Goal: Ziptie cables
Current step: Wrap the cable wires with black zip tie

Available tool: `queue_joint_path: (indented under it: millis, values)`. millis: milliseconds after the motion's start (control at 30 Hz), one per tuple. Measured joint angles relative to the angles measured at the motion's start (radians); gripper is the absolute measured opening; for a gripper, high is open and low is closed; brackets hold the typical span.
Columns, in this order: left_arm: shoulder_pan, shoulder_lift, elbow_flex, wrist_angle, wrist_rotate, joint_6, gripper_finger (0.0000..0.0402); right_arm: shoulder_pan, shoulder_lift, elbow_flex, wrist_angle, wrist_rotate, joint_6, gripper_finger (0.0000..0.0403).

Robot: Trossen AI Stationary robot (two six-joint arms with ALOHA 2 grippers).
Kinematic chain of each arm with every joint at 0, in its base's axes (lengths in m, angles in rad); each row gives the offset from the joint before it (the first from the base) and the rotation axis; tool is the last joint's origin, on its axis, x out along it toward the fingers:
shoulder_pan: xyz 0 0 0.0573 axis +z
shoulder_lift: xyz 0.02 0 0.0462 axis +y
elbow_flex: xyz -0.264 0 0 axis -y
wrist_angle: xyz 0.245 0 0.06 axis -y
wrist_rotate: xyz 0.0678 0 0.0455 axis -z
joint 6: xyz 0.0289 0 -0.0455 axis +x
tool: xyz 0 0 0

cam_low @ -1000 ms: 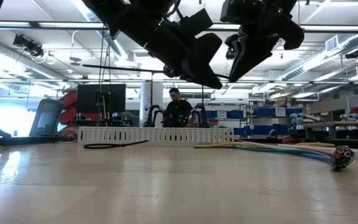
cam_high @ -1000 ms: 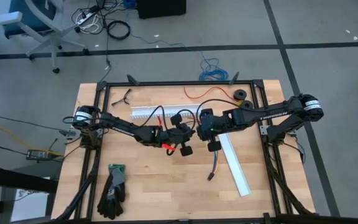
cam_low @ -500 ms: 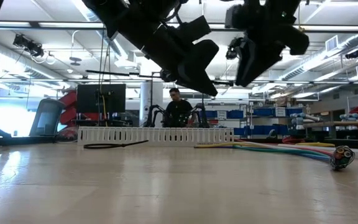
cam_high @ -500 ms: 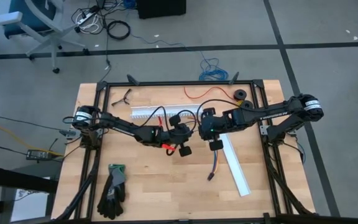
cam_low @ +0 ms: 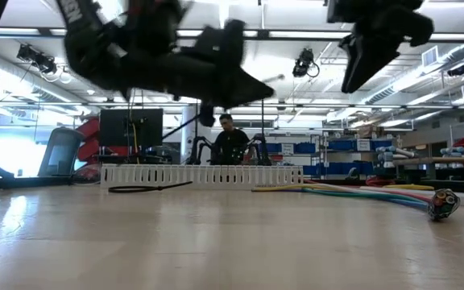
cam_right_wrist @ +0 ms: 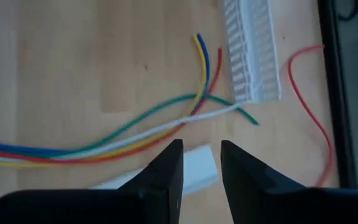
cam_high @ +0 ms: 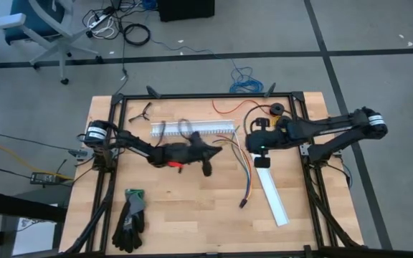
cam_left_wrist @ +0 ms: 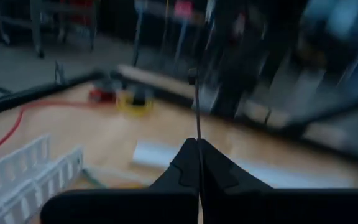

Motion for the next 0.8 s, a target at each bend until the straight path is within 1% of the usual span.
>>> queue_joint_path:
  millis: [100, 167, 233, 333, 433, 533, 600, 667, 800]
  values:
    - [0.005, 0.000, -0.103, 0.301, -0.002, -0.063, 0.0000, 0.022, -0.090, -0.109, 0.116, 0.000, 0.027, 0.0084]
    - [0.005, 0.000, -0.147, 0.460, -0.024, -0.092, 0.0000, 0.036, -0.138, -0.205, 0.258, -0.002, 0.032, 0.0079]
    - [0.005, -0.013, -0.149, 0.452, -0.055, -0.138, 0.0000, 0.048, -0.170, -0.313, 0.444, -0.015, 0.021, 0.0077]
    - [0.006, -0.009, -0.116, 0.457, -0.081, -0.191, 0.0001, 0.059, -0.172, -0.468, 0.814, -0.092, -0.029, 0.0076]
    - [0.006, -0.001, -0.082, 0.451, -0.090, -0.171, 0.0003, 0.065, -0.130, -0.588, 1.202, -0.183, -0.066, 0.0076]
    - [0.006, -0.001, -0.047, 0.457, -0.094, -0.132, 0.0005, 0.063, -0.071, -0.652, 1.509, -0.202, -0.092, 0.0075]
    - [0.006, -0.002, -0.019, 0.455, -0.106, -0.097, 0.0005, 0.052, -0.021, -0.663, 1.674, -0.182, -0.059, 0.0075]
    - [0.006, -0.002, 0.013, 0.454, -0.137, -0.049, 0.0005, 0.036, 0.044, -0.661, 1.800, -0.150, 0.013, 0.0075]
    - [0.009, -0.002, 0.082, 0.452, -0.149, 0.052, 0.0006, -0.004, 0.198, -0.619, 1.935, -0.141, 0.097, 0.0075]
